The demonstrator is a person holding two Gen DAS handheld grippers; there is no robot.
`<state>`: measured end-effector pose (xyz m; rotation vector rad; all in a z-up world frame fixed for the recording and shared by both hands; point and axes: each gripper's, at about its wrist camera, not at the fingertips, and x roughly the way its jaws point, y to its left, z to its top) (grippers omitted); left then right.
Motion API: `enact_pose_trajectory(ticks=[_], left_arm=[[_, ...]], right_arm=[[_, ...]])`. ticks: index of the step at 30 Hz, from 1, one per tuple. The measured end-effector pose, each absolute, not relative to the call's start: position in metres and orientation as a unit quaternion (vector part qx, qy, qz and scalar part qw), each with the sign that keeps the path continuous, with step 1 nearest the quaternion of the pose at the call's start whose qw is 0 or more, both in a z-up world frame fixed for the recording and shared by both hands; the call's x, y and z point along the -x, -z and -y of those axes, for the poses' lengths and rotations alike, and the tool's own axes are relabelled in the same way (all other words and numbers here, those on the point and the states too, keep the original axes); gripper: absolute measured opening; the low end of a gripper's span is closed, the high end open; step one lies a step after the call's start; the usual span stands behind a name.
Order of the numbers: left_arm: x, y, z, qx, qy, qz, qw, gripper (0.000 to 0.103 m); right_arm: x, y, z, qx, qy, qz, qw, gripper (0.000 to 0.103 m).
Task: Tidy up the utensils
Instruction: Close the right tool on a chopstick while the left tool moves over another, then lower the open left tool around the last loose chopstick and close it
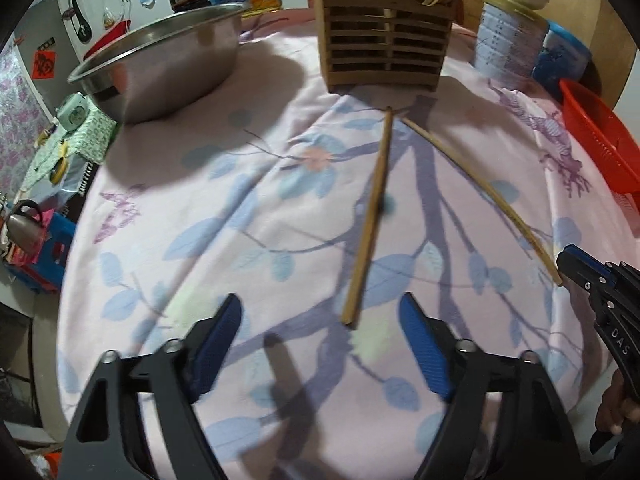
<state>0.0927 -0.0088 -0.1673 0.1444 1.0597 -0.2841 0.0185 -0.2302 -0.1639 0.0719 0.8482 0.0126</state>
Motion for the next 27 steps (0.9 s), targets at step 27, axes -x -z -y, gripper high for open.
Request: enact_pose_trajectory(ticks=[27], left_arm=[[-0.081,0.178,0.029,-0.052,0.069,-0.462,0.883,0.041]], right_arm=[[-0.019,0.177,0.231,0.01,-0.104,-0.403,0.909,0.014]])
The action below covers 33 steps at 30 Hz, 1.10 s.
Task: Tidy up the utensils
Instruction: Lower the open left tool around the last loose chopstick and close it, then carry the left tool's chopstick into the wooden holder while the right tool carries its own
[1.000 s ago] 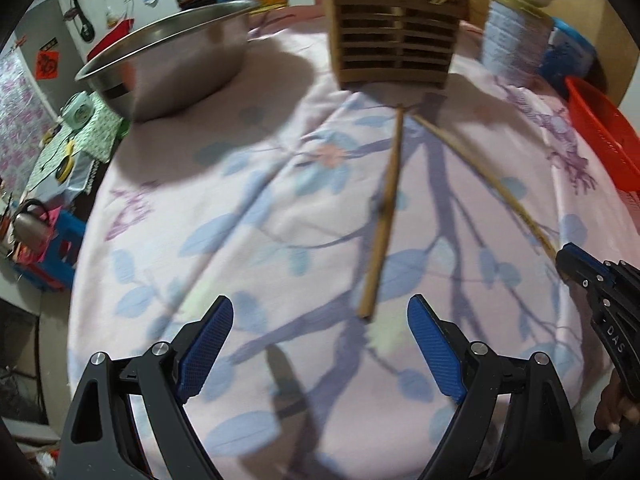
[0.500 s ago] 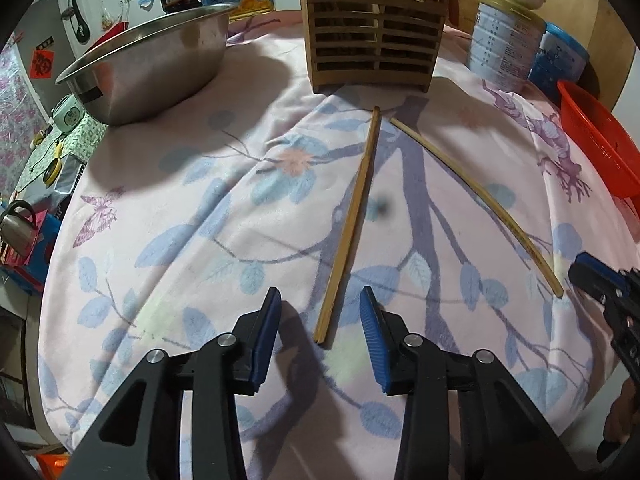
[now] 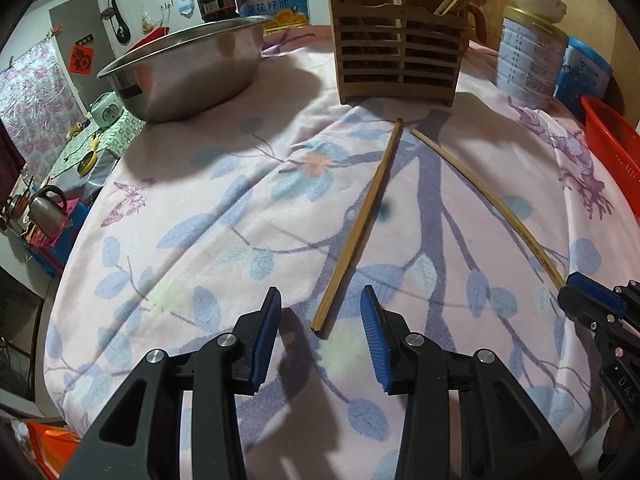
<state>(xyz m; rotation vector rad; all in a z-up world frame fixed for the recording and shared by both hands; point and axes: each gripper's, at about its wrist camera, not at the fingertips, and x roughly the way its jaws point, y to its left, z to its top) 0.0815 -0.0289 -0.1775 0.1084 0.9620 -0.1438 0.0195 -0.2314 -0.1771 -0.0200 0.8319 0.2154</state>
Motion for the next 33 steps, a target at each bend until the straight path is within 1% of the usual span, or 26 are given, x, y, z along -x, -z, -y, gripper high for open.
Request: enact_pose_trajectory(ticks=[4,6,7,8,9,12,16,21,28,33], left_arm=[[-0.082,0.178,0.023,-0.042,0.091,-0.456,0.884,0.041],[-0.081,0.179,0.02,-0.036,0.103,-0.454,0.884,0.036],[-0.08,0.179,0.02,-0.037,0.108,-0.453,0.884,0.032],[-0.08,0.178,0.021,-0.039,0.118,-0.452,0.883,0.018],[-0.078,0.178,0.022,-0.042,0.125,-0.451,0.883,0.009],[-0.075,0.178,0.023,-0.04,0.14,-0.453,0.88,0.006],[-0.071,0.17,0.018,-0.035,0.151,-0.47,0.869,0.006],[-0.06,0.13,0.009,-0.041,0.16,-0.46,0.872,0.006],[-0.05,0.065,0.0,-0.03,0.163,-0.417,0.894,0.006],[-0.056,0.031,0.0,-0.021,0.16,-0.403,0.901,0.006]], right_arm=[[-0.011,0.179,0.23,0.011,-0.082,-0.389,0.918,0.013],[-0.009,0.18,0.225,0.02,-0.071,-0.387,0.919,0.01],[-0.009,0.179,0.225,0.013,-0.071,-0.388,0.919,0.007],[-0.009,0.18,0.226,0.004,-0.07,-0.388,0.919,0.007],[-0.009,0.18,0.227,0.001,-0.068,-0.386,0.92,0.007],[-0.008,0.179,0.225,-0.002,-0.055,-0.389,0.92,0.007],[0.004,0.167,0.221,-0.004,-0.041,-0.383,0.923,0.007],[0.02,0.126,0.219,0.007,-0.032,-0.343,0.939,0.007],[0.029,0.06,0.218,0.013,-0.023,-0.251,0.968,0.007],[0.025,0.031,0.219,0.011,-0.03,-0.218,0.975,0.007]])
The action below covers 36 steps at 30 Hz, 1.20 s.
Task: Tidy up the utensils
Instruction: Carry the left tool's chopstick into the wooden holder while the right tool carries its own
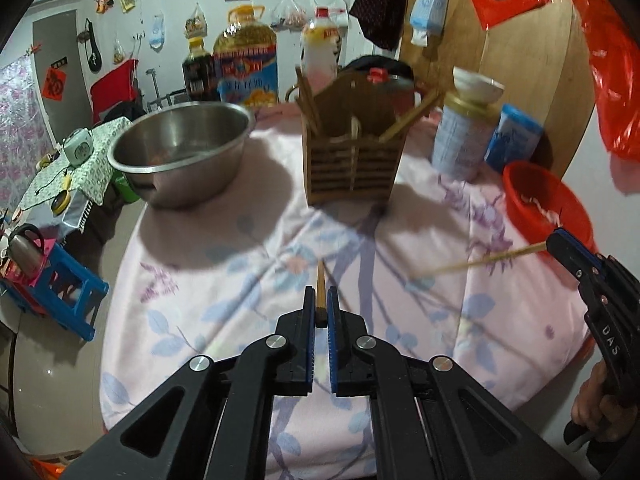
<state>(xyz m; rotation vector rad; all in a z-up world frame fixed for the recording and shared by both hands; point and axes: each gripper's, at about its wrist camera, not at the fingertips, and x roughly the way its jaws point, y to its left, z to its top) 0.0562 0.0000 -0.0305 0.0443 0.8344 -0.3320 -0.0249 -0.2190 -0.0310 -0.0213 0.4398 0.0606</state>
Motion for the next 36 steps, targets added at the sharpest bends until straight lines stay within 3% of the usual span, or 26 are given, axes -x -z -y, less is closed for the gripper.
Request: enact_pose_trajectory(ticks=[22,36], left_arm=[[-0.118,0.003,0.03,0.0,0.094,-0.427,0.899,0.006],[-0.17,-0.012,0.024,-0.035,0.158,-0.408,0.898,0.006]], right_arm=[[-0.044,0.02,0.249,-0.008,-0.127,-0.231,0.965,0.007],[-0.043,0.021,0.241,-0.033,-0.042,-0.229,0.972,0.007]])
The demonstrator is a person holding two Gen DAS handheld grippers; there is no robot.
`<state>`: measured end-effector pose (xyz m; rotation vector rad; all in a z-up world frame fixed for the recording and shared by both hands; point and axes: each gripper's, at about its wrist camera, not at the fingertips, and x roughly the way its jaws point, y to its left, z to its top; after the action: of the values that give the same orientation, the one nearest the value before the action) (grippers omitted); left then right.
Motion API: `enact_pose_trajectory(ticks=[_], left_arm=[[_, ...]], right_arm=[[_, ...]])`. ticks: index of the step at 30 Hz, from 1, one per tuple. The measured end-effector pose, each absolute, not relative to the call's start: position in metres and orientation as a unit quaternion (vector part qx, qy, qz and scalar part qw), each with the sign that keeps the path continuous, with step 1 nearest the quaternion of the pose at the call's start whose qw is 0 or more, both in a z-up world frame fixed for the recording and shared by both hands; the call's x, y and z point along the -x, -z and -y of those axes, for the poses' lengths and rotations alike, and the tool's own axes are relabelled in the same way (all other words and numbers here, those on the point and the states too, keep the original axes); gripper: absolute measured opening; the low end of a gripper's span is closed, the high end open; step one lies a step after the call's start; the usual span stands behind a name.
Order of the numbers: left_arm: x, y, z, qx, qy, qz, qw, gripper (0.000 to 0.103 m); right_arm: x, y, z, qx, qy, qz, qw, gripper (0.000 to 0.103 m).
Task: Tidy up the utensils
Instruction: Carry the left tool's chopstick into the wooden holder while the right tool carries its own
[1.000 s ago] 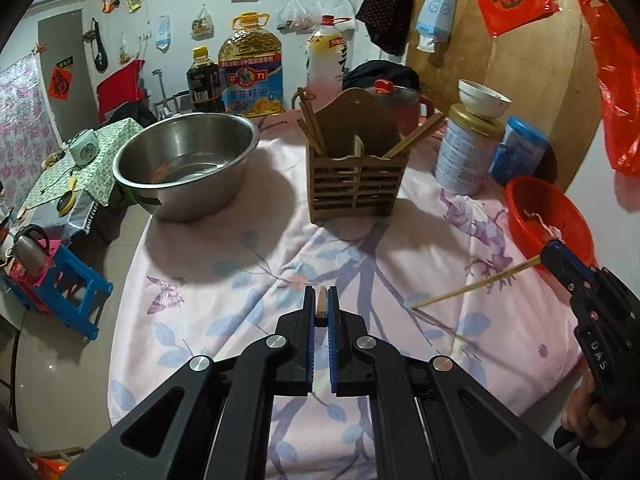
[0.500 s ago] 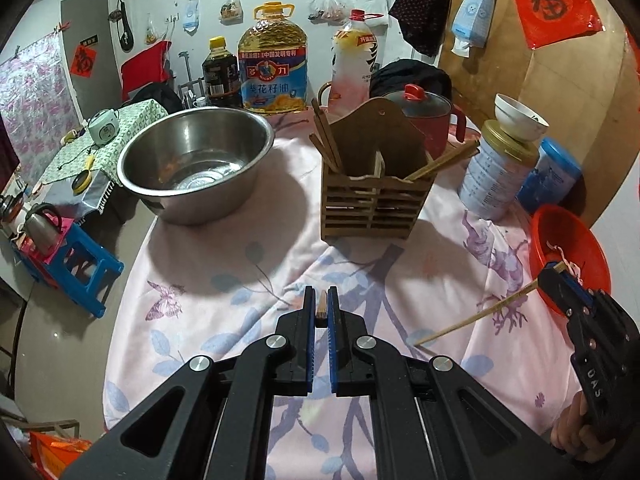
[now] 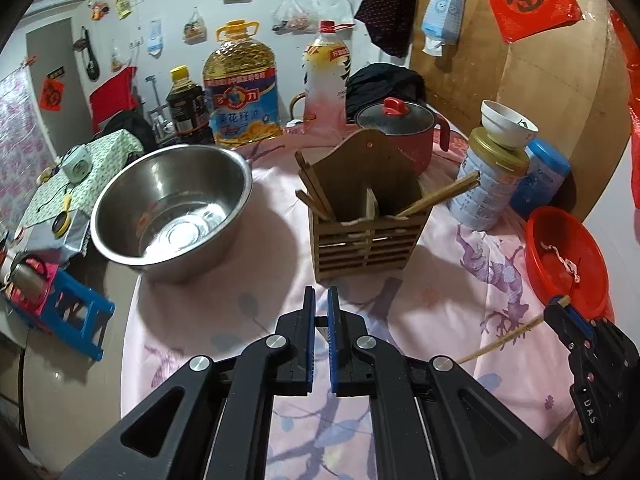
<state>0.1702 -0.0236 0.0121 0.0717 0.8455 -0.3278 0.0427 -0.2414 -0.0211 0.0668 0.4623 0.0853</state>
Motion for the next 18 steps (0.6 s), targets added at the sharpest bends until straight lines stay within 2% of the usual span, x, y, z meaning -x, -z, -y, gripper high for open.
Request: enact_pose_trajectory(ticks=[9,18], left_arm=[[-0.181,-0.028,0.01,-0.019,0.201,-0.396,0.896,0.006],[-0.185,-0.063,0.013,-0.014,0.222,-0.363,0.905,0.006]], right_arm=[[-0.043,0.008,0.243,-0.047,0.005,-0.222,0.974,0.007],[-0.054,-0.028,0.246,-0.044,0.003,-0.19,0.981,0.007]])
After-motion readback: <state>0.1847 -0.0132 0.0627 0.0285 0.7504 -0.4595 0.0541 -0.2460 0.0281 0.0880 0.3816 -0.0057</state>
